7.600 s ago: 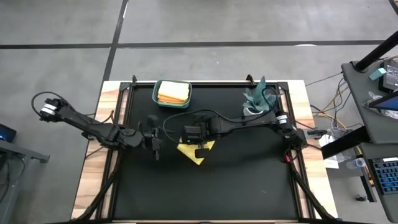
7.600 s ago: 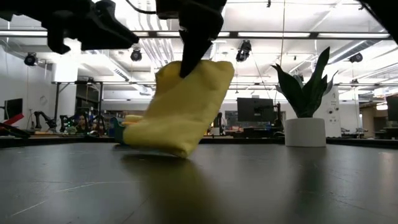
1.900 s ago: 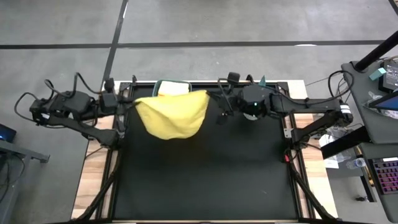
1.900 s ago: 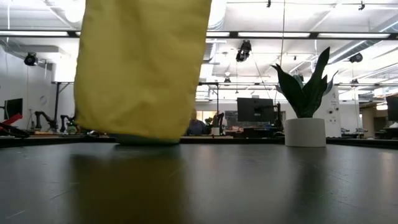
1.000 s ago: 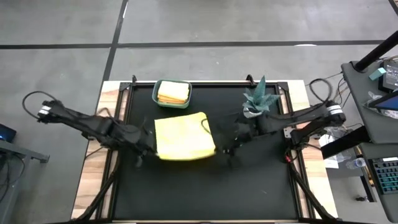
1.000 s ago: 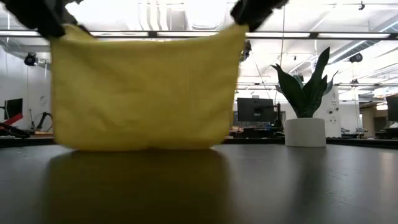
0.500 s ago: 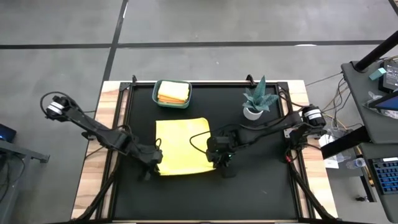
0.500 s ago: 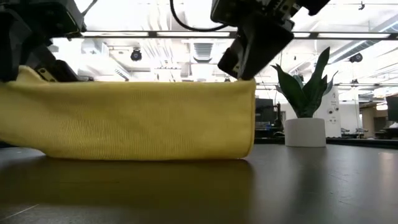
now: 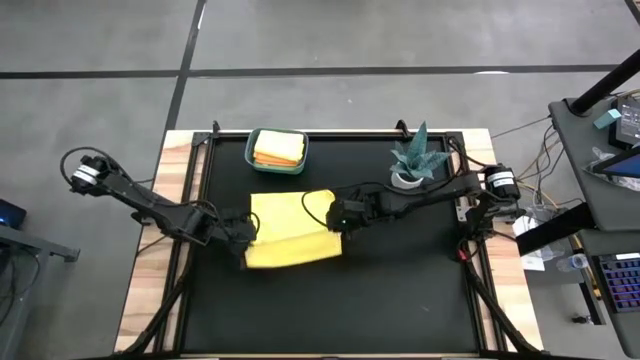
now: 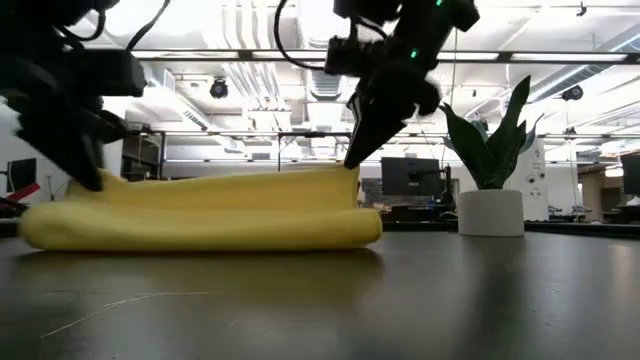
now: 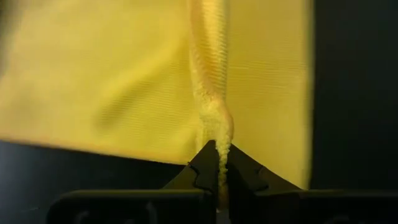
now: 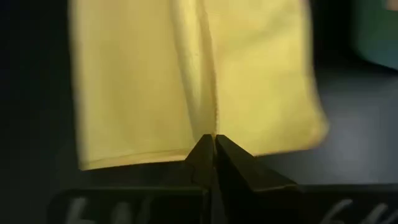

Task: Fold microfiber towels
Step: Fold the yellow microfiber cloth

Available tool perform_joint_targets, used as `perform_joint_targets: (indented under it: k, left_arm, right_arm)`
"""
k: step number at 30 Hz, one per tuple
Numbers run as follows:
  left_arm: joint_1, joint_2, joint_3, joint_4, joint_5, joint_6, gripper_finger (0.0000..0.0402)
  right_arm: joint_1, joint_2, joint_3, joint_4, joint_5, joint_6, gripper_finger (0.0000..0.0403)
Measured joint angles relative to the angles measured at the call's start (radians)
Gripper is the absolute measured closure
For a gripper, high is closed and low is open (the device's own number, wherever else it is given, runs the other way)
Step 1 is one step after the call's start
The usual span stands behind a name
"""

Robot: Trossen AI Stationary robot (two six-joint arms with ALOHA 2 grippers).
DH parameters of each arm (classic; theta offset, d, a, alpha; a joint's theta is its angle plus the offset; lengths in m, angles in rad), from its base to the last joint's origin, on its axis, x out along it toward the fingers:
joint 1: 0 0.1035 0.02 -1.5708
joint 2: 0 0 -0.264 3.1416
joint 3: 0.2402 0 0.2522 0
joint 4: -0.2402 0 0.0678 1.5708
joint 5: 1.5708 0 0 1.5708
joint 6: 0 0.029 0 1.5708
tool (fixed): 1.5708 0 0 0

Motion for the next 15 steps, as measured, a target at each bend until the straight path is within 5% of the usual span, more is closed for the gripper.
perform_joint_targets:
  k: [6, 15]
  left_arm:
    - [0.121, 0.005, -0.003, -0.015, -0.092, 0.096, 0.0402]
    - [0.288, 0.045, -0.004, -0.003, -0.174, 0.246, 0.0402]
  right_arm:
    - [-0.066, 0.046, 0.0, 0.057, 0.161, -0.059, 0.0394]
    - [-0.117, 0.057, 0.0, 0.101, 0.167, -0.087, 0.0394]
